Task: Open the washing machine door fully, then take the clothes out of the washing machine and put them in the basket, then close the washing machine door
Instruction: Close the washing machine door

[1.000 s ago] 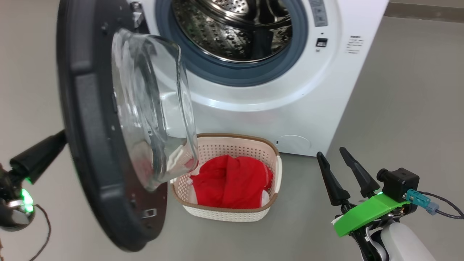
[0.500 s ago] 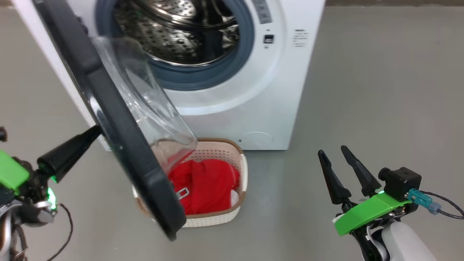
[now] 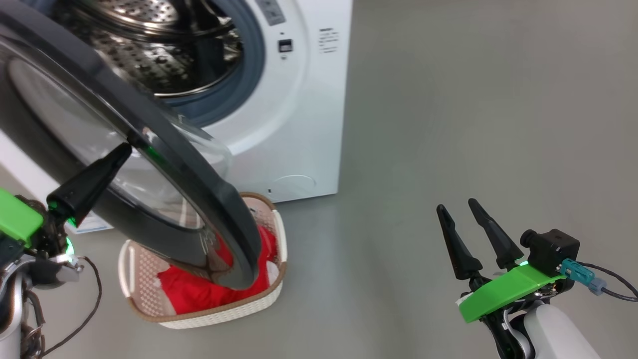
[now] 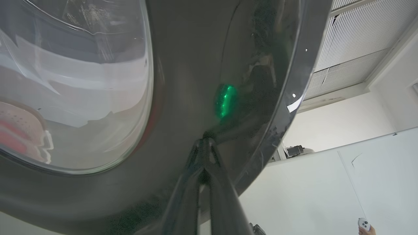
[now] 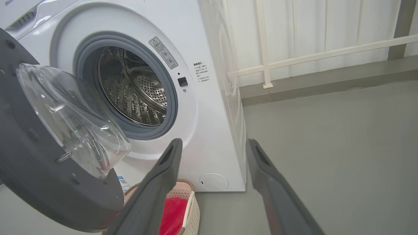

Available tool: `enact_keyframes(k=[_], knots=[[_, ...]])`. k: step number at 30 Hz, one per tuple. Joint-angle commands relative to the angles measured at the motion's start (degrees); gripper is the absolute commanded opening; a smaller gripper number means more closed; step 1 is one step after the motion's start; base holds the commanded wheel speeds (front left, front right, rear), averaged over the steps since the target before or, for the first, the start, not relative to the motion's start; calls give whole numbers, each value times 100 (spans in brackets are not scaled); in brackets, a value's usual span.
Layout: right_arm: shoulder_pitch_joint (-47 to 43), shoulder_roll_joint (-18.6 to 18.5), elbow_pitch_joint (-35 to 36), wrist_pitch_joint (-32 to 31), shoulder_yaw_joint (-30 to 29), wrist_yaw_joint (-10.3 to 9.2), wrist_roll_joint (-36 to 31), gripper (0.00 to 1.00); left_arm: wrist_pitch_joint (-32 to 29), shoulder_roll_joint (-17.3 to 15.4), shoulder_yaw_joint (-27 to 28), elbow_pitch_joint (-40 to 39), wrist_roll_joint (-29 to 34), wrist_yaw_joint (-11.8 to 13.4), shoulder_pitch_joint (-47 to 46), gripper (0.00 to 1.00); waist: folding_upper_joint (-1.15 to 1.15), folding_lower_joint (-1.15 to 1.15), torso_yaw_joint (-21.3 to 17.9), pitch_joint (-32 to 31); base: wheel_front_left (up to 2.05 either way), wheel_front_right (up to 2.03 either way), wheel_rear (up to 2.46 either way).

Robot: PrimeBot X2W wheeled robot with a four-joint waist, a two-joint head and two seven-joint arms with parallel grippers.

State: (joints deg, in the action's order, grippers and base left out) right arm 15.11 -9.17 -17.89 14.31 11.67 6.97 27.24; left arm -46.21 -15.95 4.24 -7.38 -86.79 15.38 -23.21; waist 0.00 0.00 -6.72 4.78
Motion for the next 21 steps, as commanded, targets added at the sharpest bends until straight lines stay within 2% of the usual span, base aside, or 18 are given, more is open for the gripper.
enact_keyframes(k=[1,21], knots=[[58,11,157,69,81,52,-47,100,32,-163,190,-111,94,-73,-317,0,0,0,-211,98,0,0,0],[122,53,145,69,143,52,-39,100,559,-98,131,437,555,-369,-734,0,0,0,-668,216,0,0,0]])
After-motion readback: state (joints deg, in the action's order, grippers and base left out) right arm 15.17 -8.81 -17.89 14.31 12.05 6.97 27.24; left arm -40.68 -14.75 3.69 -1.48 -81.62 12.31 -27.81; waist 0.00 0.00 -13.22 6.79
